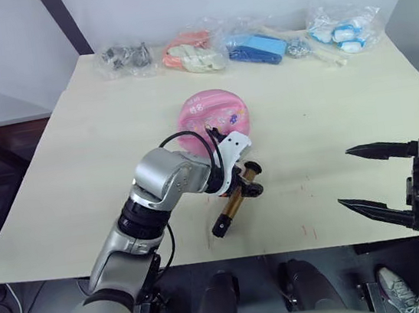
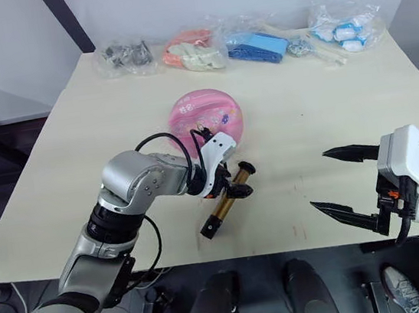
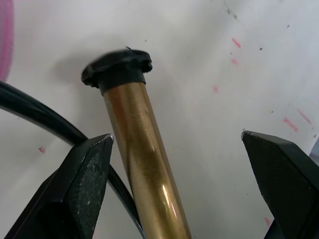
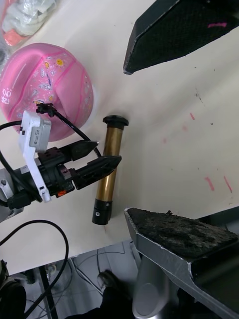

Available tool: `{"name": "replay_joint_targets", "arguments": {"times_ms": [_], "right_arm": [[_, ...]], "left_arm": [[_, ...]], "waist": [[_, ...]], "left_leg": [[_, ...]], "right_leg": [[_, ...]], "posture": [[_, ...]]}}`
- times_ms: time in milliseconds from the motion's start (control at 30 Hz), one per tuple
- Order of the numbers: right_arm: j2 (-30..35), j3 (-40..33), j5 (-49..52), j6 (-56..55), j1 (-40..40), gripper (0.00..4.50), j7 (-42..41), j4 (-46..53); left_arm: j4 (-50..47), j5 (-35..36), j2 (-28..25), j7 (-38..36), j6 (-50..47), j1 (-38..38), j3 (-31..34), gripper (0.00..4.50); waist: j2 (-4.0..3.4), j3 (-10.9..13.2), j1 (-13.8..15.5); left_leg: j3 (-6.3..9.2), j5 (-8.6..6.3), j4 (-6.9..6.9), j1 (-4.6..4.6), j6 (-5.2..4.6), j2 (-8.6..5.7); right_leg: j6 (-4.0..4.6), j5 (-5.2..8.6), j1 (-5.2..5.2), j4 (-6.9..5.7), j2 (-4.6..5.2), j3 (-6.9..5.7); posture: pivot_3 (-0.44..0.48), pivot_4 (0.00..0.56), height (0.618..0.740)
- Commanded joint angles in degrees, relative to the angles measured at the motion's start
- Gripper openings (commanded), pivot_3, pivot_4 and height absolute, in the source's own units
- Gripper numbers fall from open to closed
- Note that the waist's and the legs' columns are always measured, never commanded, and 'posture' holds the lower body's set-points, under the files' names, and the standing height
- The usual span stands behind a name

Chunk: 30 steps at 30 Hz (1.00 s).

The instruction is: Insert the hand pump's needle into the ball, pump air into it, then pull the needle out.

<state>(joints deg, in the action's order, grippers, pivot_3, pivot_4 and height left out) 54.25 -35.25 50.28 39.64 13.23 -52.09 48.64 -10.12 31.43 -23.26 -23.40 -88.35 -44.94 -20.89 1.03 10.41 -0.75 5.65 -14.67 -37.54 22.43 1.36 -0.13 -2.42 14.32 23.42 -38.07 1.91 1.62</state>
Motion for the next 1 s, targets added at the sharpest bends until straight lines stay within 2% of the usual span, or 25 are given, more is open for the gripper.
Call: {"name": "replay_joint_targets", "arguments": {"times_ms": [33,367,467,533,600,667,800,1000], "right_arm": [[0.79,-2.31,0.8,-0.96,-0.06,4.5,0.12,1.34],[1.15,-2.06,1.42,-0.7,-0.4,4.5,0.79,1.33],[1.22,-1.93,1.62,-0.65,-0.56,4.5,1.09,1.33],[1.32,-1.9,1.84,-0.58,-0.71,4.5,1.33,1.32],[1.47,-1.99,1.98,-0.58,-0.73,4.5,1.48,1.28],[1.59,-2.11,2.19,-0.56,-0.69,4.5,1.65,1.22],[1.66,-2.21,2.72,-0.41,-0.73,4.5,2.19,1.2],[1.65,-2.03,4.62,1.65,-1.43,4.5,5.7,0.59]], "left_arm": [[0.77,-1.97,0.48,0.43,1.29,-0.65,-1.06,4.38],[3.57,-4.75,1.68,-0.89,6.02,0.32,-5.04,4.38],[5.22,-6.15,1.62,-1.69,8.78,0.4,-6.79,3.58],[5.96,-6.93,1.23,-2.55,10.12,0.58,-7.74,2.74],[6.13,-7.76,0.58,-3.41,11.36,0.58,-8.63,1.71],[5.91,-8.13,0.13,-4.58,12.34,0.55,-9.05,1.07],[4.47,-7.65,-0.84,-7.73,15.7,1.13,-7.37,1.07],[1.19,-2.94,-2.7,-14.98,18.48,1.98,-0.93,1.07]], "waist": [[0.0,0.0,0.0],[0.0,-0.01,0.02],[-0.01,-0.01,0.03],[-0.01,-0.01,0.02],[-0.01,-0.01,0.0],[-0.02,-0.03,0.06],[-0.02,-0.03,0.02],[-0.02,-0.03,0.03]], "left_leg": [[0.0,0.0,0.0,0.0,0.0,0.0],[0.0,0.0,-0.01,-0.01,0.0,-0.02],[-0.01,0.0,-0.02,0.0,0.0,-0.02],[-0.01,0.0,-0.02,0.0,0.0,-0.02],[-0.01,0.0,-0.02,0.0,-0.01,-0.02],[-0.01,0.0,-0.02,-0.01,-0.01,-0.02],[-0.01,0.0,-0.02,0.0,-0.01,-0.03],[-0.01,0.0,-0.03,0.01,-0.01,-0.03]], "right_leg": [[0.0,0.0,0.0,0.0,0.0,0.0],[0.0,-0.01,0.0,-0.02,0.01,0.01],[0.0,-0.01,0.0,-0.02,0.01,0.01],[0.0,-0.01,0.0,-0.02,0.01,0.01],[0.0,-0.01,0.0,-0.02,0.01,0.02],[0.0,-0.01,0.0,-0.02,0.02,0.02],[0.0,-0.01,0.0,-0.02,0.02,0.02],[0.01,-0.01,0.0,-0.02,0.02,0.01]], "posture": [[0.0,0.15,0.74],[0.0,0.15,0.74],[0.0,0.15,0.74],[0.0,0.15,0.74],[0.0,0.15,0.74],[0.0,0.15,0.74],[0.0,0.15,0.74],[0.0,0.15,0.74]]}}
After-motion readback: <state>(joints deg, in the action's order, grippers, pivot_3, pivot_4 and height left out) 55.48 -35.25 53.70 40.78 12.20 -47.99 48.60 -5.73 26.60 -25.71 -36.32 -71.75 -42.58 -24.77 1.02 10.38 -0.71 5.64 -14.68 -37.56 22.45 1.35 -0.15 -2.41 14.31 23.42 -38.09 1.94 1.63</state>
